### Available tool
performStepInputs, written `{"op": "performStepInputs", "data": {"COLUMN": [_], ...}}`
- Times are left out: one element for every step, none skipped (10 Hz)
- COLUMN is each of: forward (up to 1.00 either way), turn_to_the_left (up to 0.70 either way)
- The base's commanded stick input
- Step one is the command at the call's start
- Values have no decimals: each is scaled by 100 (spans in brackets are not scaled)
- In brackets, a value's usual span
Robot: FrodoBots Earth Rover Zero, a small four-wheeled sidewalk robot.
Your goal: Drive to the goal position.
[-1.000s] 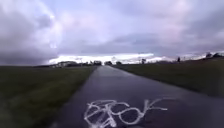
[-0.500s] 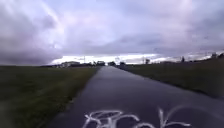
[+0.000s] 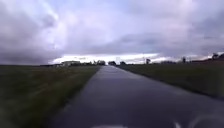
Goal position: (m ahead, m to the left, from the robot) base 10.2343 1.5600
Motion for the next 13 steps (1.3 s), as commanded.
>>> {"op": "performStepInputs", "data": {"forward": [70, 70, 70, 70, 70, 70, 70, 70, 70, 70, 70, 70, 70], "turn_to_the_left": [0, 0, 0, 0, 0, 0, 0, 0, 0, 0, 0, 13, 27]}}
